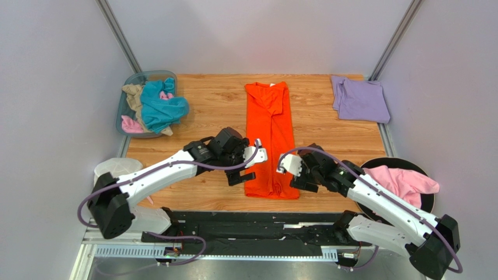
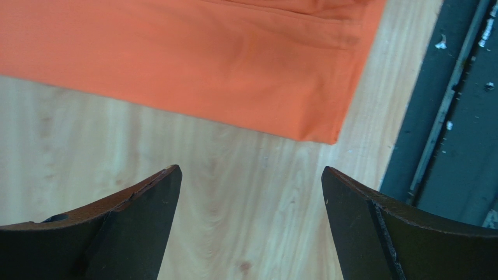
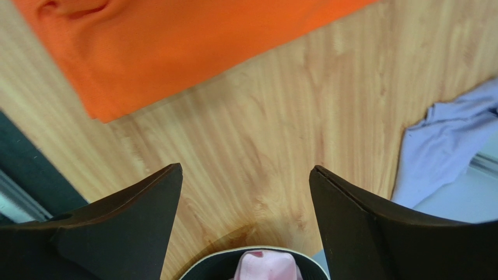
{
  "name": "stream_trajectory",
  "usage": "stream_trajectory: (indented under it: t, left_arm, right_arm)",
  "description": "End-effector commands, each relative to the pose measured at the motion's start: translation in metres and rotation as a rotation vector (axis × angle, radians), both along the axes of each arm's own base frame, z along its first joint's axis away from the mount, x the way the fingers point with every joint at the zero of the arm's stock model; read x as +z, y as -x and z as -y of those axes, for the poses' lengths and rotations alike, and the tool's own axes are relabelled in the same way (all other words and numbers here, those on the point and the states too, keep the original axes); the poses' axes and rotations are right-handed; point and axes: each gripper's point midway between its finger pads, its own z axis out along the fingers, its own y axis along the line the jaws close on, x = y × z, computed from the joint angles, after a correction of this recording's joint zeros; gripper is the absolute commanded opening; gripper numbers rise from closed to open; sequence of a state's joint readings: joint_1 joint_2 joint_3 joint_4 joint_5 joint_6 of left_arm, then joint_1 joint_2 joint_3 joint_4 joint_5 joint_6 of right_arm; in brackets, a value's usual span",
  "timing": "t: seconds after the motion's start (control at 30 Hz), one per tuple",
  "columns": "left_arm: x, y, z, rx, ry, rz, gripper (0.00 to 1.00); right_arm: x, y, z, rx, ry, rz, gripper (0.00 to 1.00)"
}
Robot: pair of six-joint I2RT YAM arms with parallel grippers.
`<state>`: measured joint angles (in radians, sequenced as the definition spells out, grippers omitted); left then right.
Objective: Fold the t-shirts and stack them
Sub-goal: Fold the tshirt
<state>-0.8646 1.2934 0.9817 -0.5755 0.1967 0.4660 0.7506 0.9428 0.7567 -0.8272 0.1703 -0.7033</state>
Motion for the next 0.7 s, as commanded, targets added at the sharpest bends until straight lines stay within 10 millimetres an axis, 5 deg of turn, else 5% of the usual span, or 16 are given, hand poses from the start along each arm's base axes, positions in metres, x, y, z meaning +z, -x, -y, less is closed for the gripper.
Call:
stream_trajectory:
  t: [0.0,0.2,0.67]
  left_arm:
    - [-0.011,0.015,0.025,-0.062,0.057,-0.227,0.99]
    - [-0.04,0.028,0.032,-0.122,-0.004,-0.395,0.97]
    - [-0.08,0.038,0.03,-0.134,-0.118,-0.507,0.97]
  right_arm:
    - [-0.021,0.023,-0.004,0.038,0.056,-0.059,0.84]
    - [-0.024,0.034,-0.034,0.14,0.033,-0.054,0.82]
    - [-0.039,0.04,-0.049,0.216,0.052,0.022,0.81]
